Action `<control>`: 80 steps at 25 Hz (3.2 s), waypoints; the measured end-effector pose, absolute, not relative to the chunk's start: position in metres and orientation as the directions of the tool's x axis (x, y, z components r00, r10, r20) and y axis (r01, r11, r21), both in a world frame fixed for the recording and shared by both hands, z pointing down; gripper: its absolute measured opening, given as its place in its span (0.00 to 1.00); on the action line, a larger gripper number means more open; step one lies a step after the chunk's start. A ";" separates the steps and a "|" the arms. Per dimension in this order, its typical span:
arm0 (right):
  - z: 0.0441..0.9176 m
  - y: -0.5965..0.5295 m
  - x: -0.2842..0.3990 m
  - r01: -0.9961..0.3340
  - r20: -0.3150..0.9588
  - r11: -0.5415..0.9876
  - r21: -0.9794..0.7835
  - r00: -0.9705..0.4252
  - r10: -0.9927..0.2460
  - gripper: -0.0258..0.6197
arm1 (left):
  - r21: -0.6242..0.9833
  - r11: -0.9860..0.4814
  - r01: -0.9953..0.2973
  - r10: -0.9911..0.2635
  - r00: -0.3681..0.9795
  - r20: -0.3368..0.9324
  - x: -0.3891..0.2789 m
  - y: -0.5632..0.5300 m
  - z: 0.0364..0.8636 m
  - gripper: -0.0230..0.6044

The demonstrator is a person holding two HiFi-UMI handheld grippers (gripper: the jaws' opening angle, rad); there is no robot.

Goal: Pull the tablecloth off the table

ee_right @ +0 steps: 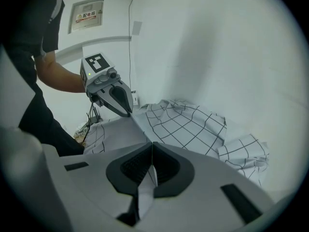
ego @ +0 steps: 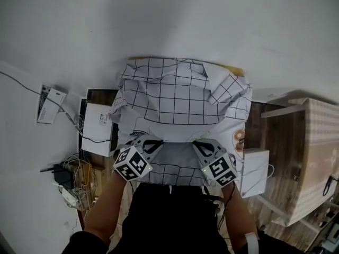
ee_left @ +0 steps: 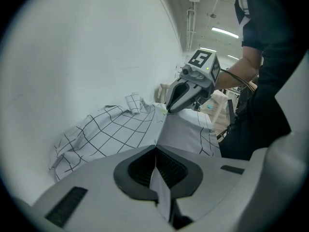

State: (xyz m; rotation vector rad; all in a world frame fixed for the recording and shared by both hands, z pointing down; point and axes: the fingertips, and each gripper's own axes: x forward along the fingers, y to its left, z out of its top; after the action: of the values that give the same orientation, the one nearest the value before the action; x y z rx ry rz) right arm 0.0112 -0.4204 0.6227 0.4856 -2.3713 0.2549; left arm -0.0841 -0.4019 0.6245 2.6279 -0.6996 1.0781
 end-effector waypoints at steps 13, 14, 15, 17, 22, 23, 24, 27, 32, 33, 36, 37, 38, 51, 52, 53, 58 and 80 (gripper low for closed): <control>0.554 -0.436 0.004 -0.419 0.576 0.908 0.005 -0.741 -0.345 0.07 | -0.059 -0.830 -0.555 -0.463 0.624 0.629 -0.091 -0.420 0.553 0.06; 0.548 -0.438 0.006 -0.421 0.568 0.907 0.013 -0.744 -0.353 0.07 | -0.068 -0.829 -0.555 -0.469 0.625 0.623 -0.090 -0.421 0.547 0.06; 0.542 -0.439 0.007 -0.424 0.556 0.906 0.018 -0.748 -0.361 0.07 | -0.071 -0.826 -0.559 -0.478 0.628 0.614 -0.088 -0.423 0.542 0.06; 0.528 -0.441 0.009 -0.433 0.527 0.901 0.015 -0.762 -0.375 0.07 | -0.061 -0.810 -0.583 -0.503 0.637 0.584 -0.088 -0.425 0.530 0.06; 0.496 -0.450 0.009 -0.428 0.491 0.902 0.050 -0.776 -0.396 0.07 | -0.079 -0.790 -0.607 -0.547 0.642 0.537 -0.088 -0.434 0.501 0.06; 0.489 -0.451 0.009 -0.429 0.478 0.902 0.056 -0.781 -0.401 0.07 | -0.087 -0.789 -0.608 -0.554 0.644 0.528 -0.088 -0.436 0.495 0.06; 0.480 -0.453 0.009 -0.432 0.463 0.900 0.061 -0.787 -0.409 0.07 | -0.091 -0.787 -0.610 -0.561 0.647 0.516 -0.088 -0.438 0.487 0.06; 0.458 -0.460 0.008 -0.441 0.431 0.894 0.080 -0.793 -0.430 0.07 | -0.089 -0.778 -0.622 -0.583 0.661 0.473 -0.089 -0.444 0.465 0.06; 0.434 -0.464 0.010 -0.450 0.402 0.889 0.088 -0.800 -0.445 0.07 | -0.097 -0.769 -0.631 -0.604 0.669 0.434 -0.087 -0.446 0.441 0.06; 0.427 -0.464 0.010 -0.450 0.388 0.888 0.089 -0.806 -0.447 0.07 | -0.087 -0.765 -0.638 -0.610 0.673 0.418 -0.087 -0.446 0.435 0.06; 0.402 -0.466 0.005 -0.443 0.345 0.890 0.111 -0.822 -0.452 0.07 | -0.041 -0.738 -0.673 -0.643 0.684 0.345 -0.091 -0.451 0.409 0.06; 0.394 -0.467 0.004 -0.441 0.332 0.890 0.117 -0.827 -0.453 0.07 | -0.027 -0.731 -0.682 -0.650 0.685 0.329 -0.092 -0.453 0.402 0.06; 0.387 -0.467 0.004 -0.441 0.318 0.890 0.119 -0.832 -0.455 0.07 | -0.014 -0.727 -0.687 -0.655 0.687 0.316 -0.093 -0.453 0.396 0.06; 0.314 -0.471 0.002 -0.427 0.208 0.884 0.192 -0.862 -0.462 0.07 | -0.037 -0.730 -0.683 -0.670 0.703 0.238 -0.097 -0.456 0.326 0.06; 0.310 -0.471 0.003 -0.430 0.200 0.882 0.195 -0.863 -0.464 0.07 | -0.034 -0.729 -0.683 -0.672 0.705 0.227 -0.097 -0.456 0.321 0.06; 0.306 -0.471 0.003 -0.431 0.192 0.881 0.198 -0.864 -0.466 0.07 | -0.032 -0.729 -0.684 -0.673 0.707 0.217 -0.097 -0.457 0.316 0.06; 0.281 -0.473 0.004 -0.440 0.139 0.877 0.196 -0.872 -0.469 0.07 | -0.027 -0.728 -0.685 -0.681 0.718 0.139 -0.098 -0.460 0.287 0.06; 0.178 -0.478 0.029 -0.473 -0.105 0.873 0.117 -0.880 -0.463 0.07 | 0.042 -0.828 -0.560 -0.558 0.812 -0.170 -0.074 -0.456 0.168 0.06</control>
State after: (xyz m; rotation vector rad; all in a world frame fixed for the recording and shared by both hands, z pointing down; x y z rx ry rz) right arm 0.0294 -0.4780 0.1778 0.7782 -3.1118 -0.2243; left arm -0.0742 -0.4557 0.1683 2.9999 -0.9250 -0.2762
